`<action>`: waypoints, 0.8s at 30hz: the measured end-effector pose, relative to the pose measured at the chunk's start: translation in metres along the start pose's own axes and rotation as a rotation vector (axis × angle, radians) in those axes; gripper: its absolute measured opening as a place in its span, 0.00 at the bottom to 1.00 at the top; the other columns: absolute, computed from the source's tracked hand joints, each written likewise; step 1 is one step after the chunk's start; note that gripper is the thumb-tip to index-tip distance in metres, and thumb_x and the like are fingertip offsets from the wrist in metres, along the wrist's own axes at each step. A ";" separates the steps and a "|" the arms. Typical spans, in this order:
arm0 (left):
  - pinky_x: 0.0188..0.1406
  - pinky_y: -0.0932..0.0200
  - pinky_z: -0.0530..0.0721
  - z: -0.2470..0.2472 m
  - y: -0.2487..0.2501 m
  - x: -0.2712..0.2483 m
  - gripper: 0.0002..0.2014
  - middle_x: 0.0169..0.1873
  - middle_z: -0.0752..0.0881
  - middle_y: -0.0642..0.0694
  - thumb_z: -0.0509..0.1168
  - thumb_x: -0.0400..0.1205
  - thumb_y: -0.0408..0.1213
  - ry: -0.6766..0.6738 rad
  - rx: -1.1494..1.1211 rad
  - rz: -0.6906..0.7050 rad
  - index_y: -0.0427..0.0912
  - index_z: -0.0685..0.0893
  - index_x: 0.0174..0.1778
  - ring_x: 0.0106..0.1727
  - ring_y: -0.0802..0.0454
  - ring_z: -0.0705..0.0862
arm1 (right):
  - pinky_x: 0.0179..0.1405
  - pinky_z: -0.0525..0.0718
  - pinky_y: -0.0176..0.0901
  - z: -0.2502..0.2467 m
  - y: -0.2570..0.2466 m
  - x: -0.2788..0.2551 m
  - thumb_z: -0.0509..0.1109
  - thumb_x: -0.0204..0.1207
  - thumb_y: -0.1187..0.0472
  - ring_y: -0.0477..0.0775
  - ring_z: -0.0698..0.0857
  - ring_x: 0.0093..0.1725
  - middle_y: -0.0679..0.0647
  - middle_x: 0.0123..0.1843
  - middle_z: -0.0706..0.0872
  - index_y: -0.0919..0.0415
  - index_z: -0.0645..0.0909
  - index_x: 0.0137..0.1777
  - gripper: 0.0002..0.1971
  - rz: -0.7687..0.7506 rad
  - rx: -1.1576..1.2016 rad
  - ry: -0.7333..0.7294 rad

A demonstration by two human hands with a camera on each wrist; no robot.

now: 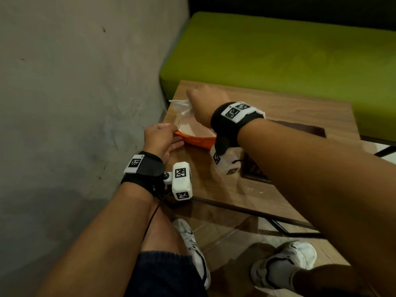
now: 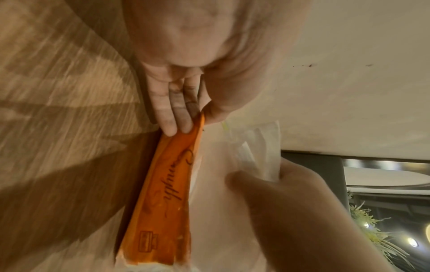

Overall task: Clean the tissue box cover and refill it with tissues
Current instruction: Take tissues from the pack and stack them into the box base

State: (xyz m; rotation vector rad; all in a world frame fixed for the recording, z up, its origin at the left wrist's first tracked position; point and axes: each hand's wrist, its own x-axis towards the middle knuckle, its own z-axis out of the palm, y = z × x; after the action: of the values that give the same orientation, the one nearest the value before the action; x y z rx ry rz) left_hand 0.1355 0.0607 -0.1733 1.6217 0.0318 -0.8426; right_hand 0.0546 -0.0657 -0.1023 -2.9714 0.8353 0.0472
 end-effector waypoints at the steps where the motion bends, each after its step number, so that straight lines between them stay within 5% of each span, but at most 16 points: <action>1: 0.36 0.56 0.95 0.001 0.000 -0.001 0.03 0.44 0.89 0.39 0.67 0.89 0.29 -0.010 -0.001 0.001 0.40 0.81 0.52 0.40 0.47 0.92 | 0.45 0.78 0.55 0.009 -0.002 0.000 0.62 0.86 0.67 0.69 0.86 0.61 0.63 0.65 0.85 0.62 0.80 0.66 0.12 -0.011 -0.007 -0.039; 5: 0.35 0.56 0.95 0.000 -0.003 -0.002 0.07 0.47 0.91 0.37 0.69 0.89 0.31 -0.024 -0.010 0.000 0.39 0.80 0.61 0.40 0.47 0.92 | 0.53 0.87 0.50 0.038 -0.004 0.002 0.77 0.78 0.51 0.62 0.89 0.57 0.56 0.62 0.89 0.57 0.84 0.65 0.19 -0.017 0.016 -0.276; 8: 0.36 0.55 0.95 -0.001 -0.004 0.000 0.09 0.53 0.92 0.33 0.69 0.89 0.31 -0.026 -0.019 -0.019 0.38 0.80 0.63 0.43 0.45 0.93 | 0.49 0.81 0.46 0.035 -0.006 0.005 0.80 0.76 0.52 0.60 0.89 0.56 0.56 0.58 0.90 0.58 0.86 0.62 0.18 -0.013 0.012 -0.418; 14: 0.45 0.50 0.96 -0.007 -0.002 0.002 0.02 0.55 0.92 0.34 0.66 0.90 0.30 -0.022 -0.028 -0.022 0.38 0.82 0.57 0.53 0.41 0.94 | 0.44 0.80 0.53 -0.007 0.003 0.007 0.68 0.82 0.66 0.66 0.85 0.50 0.61 0.55 0.86 0.60 0.82 0.58 0.07 0.106 0.110 -0.023; 18: 0.41 0.51 0.95 -0.005 -0.002 0.002 0.01 0.50 0.91 0.35 0.66 0.90 0.29 -0.014 -0.022 -0.017 0.38 0.82 0.53 0.47 0.42 0.93 | 0.47 0.76 0.56 -0.001 -0.012 -0.004 0.63 0.84 0.69 0.68 0.81 0.67 0.63 0.66 0.83 0.62 0.78 0.69 0.16 0.047 -0.072 0.167; 21: 0.36 0.52 0.95 -0.005 -0.005 0.000 0.08 0.53 0.92 0.32 0.66 0.89 0.28 -0.026 -0.043 -0.024 0.32 0.83 0.64 0.48 0.40 0.94 | 0.60 0.82 0.57 0.024 -0.016 -0.004 0.68 0.83 0.62 0.67 0.81 0.70 0.62 0.70 0.82 0.61 0.79 0.71 0.17 0.017 -0.023 -0.096; 24: 0.39 0.49 0.96 -0.004 -0.006 -0.003 0.14 0.56 0.93 0.29 0.67 0.89 0.28 -0.027 -0.069 -0.023 0.29 0.81 0.70 0.52 0.37 0.96 | 0.53 0.86 0.49 0.036 -0.016 0.001 0.82 0.73 0.47 0.61 0.89 0.56 0.57 0.61 0.89 0.58 0.83 0.64 0.25 0.041 0.038 -0.367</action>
State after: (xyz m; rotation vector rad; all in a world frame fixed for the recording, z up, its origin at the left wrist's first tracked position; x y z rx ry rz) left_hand 0.1326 0.0668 -0.1767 1.5474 0.0604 -0.8716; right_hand 0.0630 -0.0504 -0.1381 -2.7793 0.8326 0.5511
